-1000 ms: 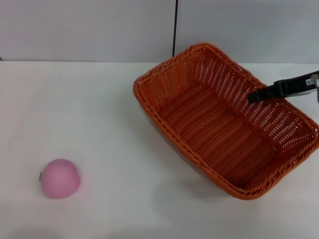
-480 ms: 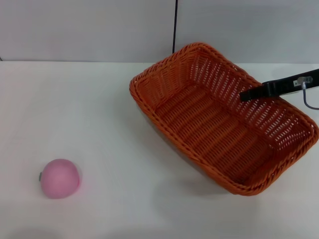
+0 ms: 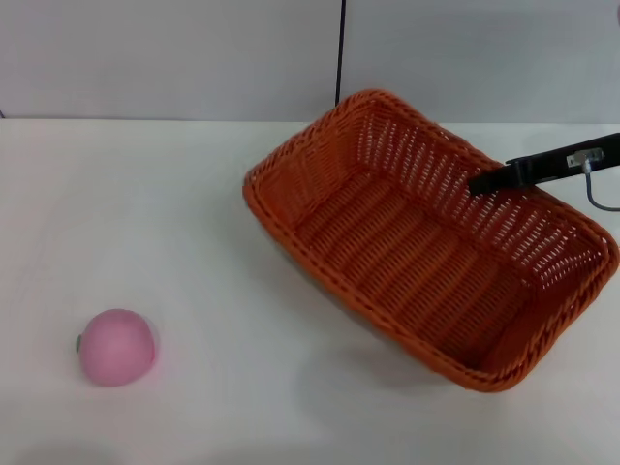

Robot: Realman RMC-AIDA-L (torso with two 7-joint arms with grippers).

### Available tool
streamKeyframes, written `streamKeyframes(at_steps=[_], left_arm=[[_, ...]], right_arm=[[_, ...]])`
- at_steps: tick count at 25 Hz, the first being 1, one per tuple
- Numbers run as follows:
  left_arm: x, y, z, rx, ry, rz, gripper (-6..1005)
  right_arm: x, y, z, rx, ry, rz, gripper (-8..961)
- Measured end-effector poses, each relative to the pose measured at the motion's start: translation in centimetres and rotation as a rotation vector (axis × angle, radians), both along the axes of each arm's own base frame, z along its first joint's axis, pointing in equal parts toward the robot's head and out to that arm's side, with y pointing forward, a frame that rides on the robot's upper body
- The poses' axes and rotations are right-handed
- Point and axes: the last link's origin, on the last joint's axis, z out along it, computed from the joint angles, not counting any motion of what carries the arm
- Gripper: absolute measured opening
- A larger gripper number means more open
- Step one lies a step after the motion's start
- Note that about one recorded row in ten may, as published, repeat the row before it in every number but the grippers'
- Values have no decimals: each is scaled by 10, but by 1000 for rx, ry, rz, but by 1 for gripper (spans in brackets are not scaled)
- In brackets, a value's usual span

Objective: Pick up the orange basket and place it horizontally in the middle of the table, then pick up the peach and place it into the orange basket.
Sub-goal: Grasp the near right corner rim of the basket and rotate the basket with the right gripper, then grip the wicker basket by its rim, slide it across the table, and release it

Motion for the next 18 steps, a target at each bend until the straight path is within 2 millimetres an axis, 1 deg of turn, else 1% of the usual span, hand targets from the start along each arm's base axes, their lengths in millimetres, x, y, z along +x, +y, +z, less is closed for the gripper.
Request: streamKeyframes(at_steps=[5, 6, 7, 10, 11, 12, 15, 18], left_arm=[[0, -3, 0, -3, 3, -3, 845], [0, -5, 0, -6, 5, -3, 845], [0, -5, 0, -6, 5, -3, 845], [-1, -8, 0, -5, 5, 0, 845], [0, -10, 0, -4, 6, 0, 845], [0, -10, 0, -4, 6, 0, 845], [0, -13, 1, -1, 8, -4, 845], [0, -15, 1, 0, 8, -2, 845]], right_arm=[[-10, 3, 7, 13, 7, 76, 215], [-17, 4, 10, 6, 3, 120, 205], [-17, 4, 10, 6, 3, 120, 195], [-32, 6, 14, -27, -10, 219, 166], [-43, 7, 16, -55, -19, 286, 156], [-43, 7, 16, -55, -19, 286, 156], [-58, 9, 17, -97, -39, 384, 155], [-72, 10, 16, -149, -102, 506, 155]])
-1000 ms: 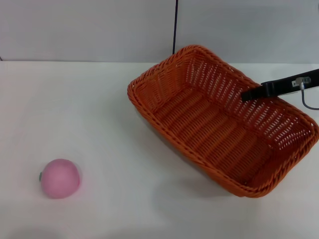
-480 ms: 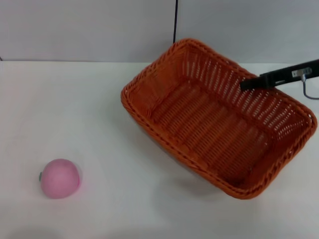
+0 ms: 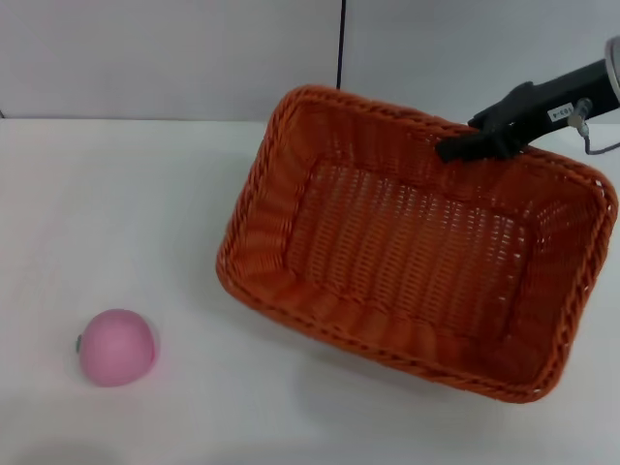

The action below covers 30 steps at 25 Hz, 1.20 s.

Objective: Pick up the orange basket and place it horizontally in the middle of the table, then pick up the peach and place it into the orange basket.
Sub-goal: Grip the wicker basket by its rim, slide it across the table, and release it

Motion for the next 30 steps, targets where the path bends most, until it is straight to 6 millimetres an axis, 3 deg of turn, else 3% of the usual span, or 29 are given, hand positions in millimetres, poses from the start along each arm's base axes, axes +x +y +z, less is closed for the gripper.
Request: streamKeyframes(at_steps=[13, 30], left_arm=[[-1, -12, -3, -7, -7, 10, 845], [0, -9, -5, -8, -11, 8, 845]], right_arm=[[-36, -5, -27, -105, -87, 406, 153], [-38, -4, -49, -74, -129, 455, 214]])
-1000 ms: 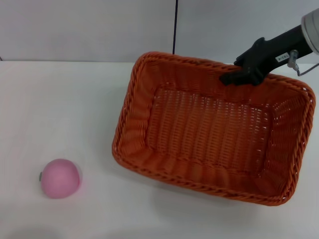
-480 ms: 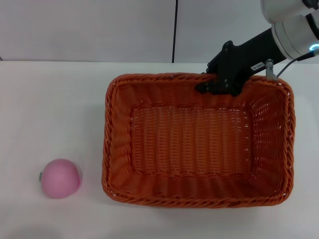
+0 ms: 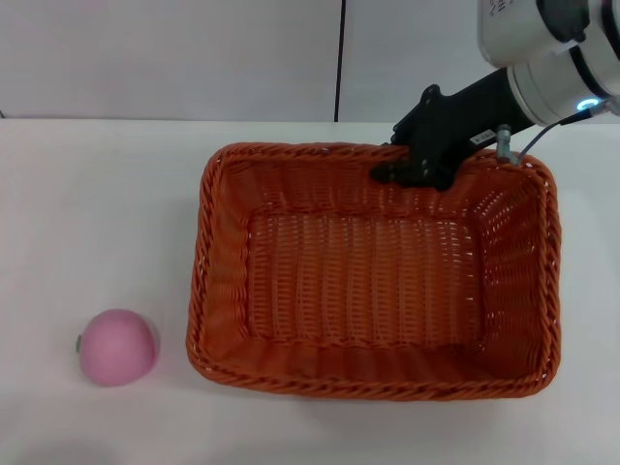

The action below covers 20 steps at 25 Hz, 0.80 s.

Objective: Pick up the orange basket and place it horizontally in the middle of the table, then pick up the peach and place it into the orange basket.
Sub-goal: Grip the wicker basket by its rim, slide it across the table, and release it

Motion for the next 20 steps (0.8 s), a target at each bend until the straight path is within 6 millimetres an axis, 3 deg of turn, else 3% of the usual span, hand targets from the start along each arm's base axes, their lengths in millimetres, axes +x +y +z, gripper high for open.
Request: streamKeyframes(at_steps=[9, 18, 20], left_arm=[[0, 0, 0, -3, 0, 0, 844], [3, 7, -5, -40, 5, -26, 844], [5, 8, -6, -62, 12, -42, 844]], right_arm=[[-1, 0, -5, 38, -9, 37, 261], [-5, -13, 7, 64, 129, 72, 611], [-6, -17, 10, 66, 162, 71, 611]])
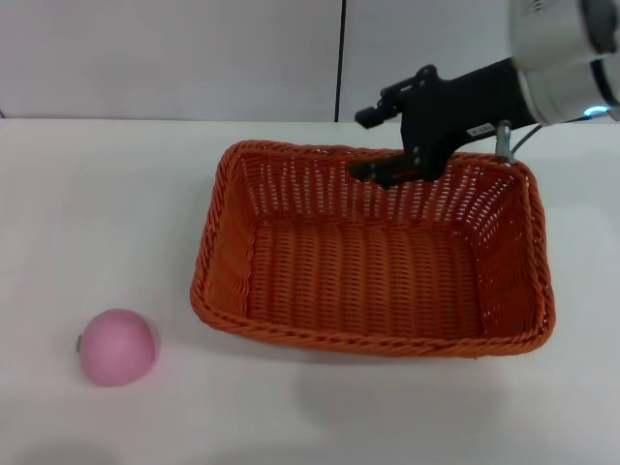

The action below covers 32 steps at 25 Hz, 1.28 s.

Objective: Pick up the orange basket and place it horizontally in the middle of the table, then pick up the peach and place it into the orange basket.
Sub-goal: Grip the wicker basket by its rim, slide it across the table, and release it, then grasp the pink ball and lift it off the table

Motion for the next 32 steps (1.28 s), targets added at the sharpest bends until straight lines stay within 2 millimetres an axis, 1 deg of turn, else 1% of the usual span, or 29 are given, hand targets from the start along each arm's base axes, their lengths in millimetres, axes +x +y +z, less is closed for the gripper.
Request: streamKeyframes(at_steps=[2, 3, 4, 6, 7, 8, 9, 10, 12, 13, 14, 17, 18, 19, 22, 23, 24, 25, 28, 32], left_arm=[[3, 3, -1, -50, 18, -37, 844], [8, 6, -1, -122, 47, -91, 844], [8, 6, -1, -122, 47, -91, 844], [12, 8, 0, -214, 68, -148, 844], [13, 9, 2, -266, 77, -175, 844], [15, 11, 6, -386, 90, -218, 844], [15, 11, 6, -386, 90, -218, 844], [15, 11, 8, -434, 92, -230, 844], [16, 13, 11, -542, 97, -253, 844], [18, 14, 11, -613, 105, -269, 844], [18, 14, 11, -613, 105, -269, 844], [21, 15, 8, -696, 129, -293, 844], [22, 16, 4, -718, 136, -299, 844], [24, 18, 1, -739, 142, -305, 844], [26, 23, -12, -794, 155, -308, 844], [26, 23, -12, -794, 155, -308, 844], [27, 26, -18, -821, 162, -307, 844], [28, 30, -29, -867, 174, -304, 844], [27, 36, -41, -914, 195, -285, 844], [25, 42, -49, -946, 216, -257, 844]], right_arm=[[-1, -10, 10, 6, 89, -3, 611], [2, -21, 23, 32, 192, -13, 610], [2, -21, 23, 32, 192, -13, 610], [10, -34, 35, 72, 300, -28, 610], [15, -42, 43, 97, 382, -39, 610], [26, -55, 55, 141, 507, -54, 610], [26, -55, 55, 141, 507, -54, 610], [33, -61, 60, 163, 566, -61, 610], [51, -75, 70, 222, 682, -84, 610], [68, -87, 75, 272, 771, -110, 610], [68, -87, 75, 272, 771, -110, 610], [96, -107, 79, 326, 882, -166, 611], [111, -118, 80, 349, 943, -197, 611], [111, -118, 80, 349, 943, -197, 611], [131, -134, 80, 375, 1040, -234, 611], [141, -142, 80, 389, 1090, -247, 611], [141, -142, 80, 389, 1090, -247, 611], [146, -146, 80, 397, 1112, -255, 611], [155, -155, 82, 416, 1160, -265, 611], [162, -162, 83, 436, 1196, -277, 610]])
